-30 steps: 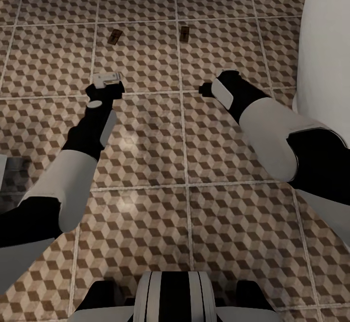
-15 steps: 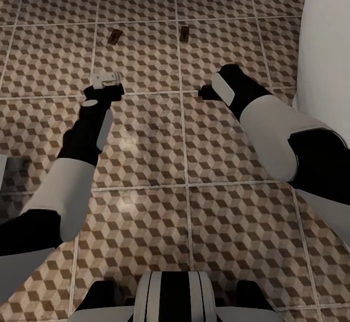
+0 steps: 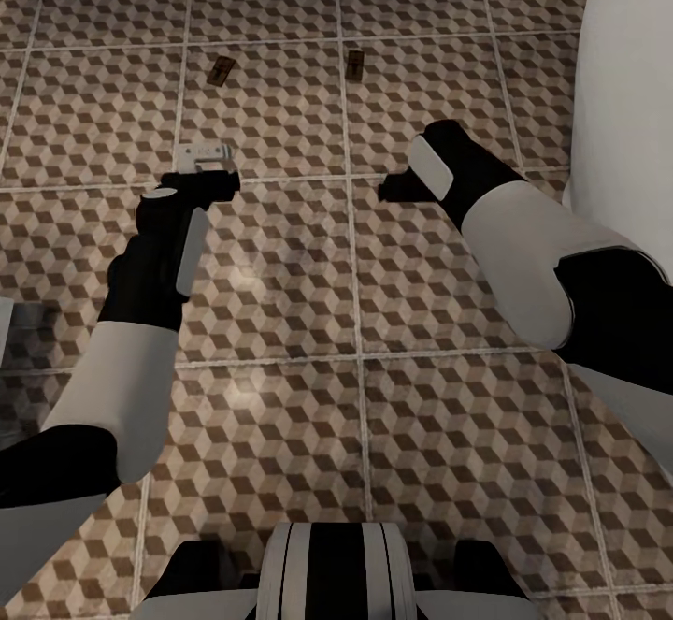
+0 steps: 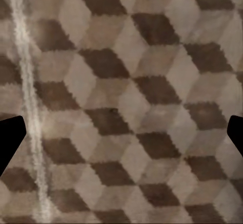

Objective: Take the four mousetraps from the cabinet in the bathroom and place them on the bathroom floor. Make sure all four end up on the same floor surface, and ensure that at least two of them are either under or directly next to the same bathroom sink.

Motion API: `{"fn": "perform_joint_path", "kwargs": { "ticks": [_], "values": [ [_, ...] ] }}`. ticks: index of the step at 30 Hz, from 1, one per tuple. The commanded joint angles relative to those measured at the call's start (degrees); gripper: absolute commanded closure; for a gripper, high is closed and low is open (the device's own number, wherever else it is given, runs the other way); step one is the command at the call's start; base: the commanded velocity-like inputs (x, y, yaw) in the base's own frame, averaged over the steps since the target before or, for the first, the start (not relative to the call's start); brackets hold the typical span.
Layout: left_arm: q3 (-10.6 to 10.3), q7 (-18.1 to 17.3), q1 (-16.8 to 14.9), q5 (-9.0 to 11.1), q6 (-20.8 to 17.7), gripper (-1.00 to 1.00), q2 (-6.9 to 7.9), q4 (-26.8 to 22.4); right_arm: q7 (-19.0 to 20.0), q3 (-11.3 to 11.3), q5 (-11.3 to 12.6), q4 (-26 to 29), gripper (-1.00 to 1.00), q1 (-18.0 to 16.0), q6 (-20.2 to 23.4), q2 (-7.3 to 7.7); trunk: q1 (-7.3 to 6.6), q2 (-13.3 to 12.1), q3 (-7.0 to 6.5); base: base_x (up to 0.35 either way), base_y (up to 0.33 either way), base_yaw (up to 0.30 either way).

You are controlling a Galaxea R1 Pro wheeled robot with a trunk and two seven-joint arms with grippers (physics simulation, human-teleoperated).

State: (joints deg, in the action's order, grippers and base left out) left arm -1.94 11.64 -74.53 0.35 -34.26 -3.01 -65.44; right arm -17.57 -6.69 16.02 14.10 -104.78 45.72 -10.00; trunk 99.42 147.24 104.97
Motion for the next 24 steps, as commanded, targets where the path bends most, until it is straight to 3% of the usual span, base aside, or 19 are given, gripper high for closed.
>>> {"fn": "perform_joint_path", "kwargs": {
  "ticks": [1,7,16,24],
  "values": [
    [-0.1,0.2,0.1,0.1,-2.5,-1.00,0.00,-1.0,-0.5,-0.3,1.1,0.1,-1.00,0.0,1.0,0.00,-0.01,0.0,0.03,0.000,0.000,0.000],
    [0.0,0.0,0.4,0.1,-12.3,-1.00,-0.04,-5.3,-0.6,-0.4,2.4,1.5,-1.00,0.0,5.6,0.00,-0.01,0.0,0.03,0.000,0.000,0.000],
    [0.0,0.0,0.6,0.2,-21.3,-1.00,-0.25,-8.3,-0.6,-0.4,3.0,6.6,-1.00,0.1,10.9,0.00,-0.01,0.0,0.03,0.000,0.000,0.000],
    [0.1,0.1,1.5,0.9,-25.6,-1.00,-0.33,-11.2,-0.6,-0.4,3.6,8.8,-1.00,0.1,14.3,0.00,-0.01,0.0,0.03,0.000,0.000,0.000]
  ]
}}
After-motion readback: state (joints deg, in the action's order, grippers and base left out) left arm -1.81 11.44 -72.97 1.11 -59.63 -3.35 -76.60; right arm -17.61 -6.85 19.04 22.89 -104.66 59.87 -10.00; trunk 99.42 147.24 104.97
